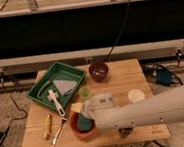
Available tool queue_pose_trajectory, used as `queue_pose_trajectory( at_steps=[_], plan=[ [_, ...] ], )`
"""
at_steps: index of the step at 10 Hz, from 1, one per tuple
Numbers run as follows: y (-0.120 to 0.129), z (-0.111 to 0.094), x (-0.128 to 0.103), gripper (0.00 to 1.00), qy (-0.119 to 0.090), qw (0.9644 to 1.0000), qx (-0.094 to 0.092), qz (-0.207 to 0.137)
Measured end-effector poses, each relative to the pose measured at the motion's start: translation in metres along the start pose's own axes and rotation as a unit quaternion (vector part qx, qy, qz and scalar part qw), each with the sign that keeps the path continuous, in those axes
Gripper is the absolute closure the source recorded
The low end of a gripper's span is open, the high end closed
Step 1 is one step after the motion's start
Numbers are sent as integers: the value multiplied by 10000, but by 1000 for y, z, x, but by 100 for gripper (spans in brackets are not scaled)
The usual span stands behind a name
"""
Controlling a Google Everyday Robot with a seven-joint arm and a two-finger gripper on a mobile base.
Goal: Place brush in plastic cup
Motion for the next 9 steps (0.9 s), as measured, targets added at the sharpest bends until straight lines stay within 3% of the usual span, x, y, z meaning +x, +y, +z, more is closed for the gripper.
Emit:
queue_pose_trajectory(
  at_steps=[2,5,9],
  plan=[
    [1,0,0,20,29,10000,4,-19],
    [-4,-4,-10,20,689,9973,185,-166],
    [-25,4,-21,20,1400,9888,400,-318]
  ],
)
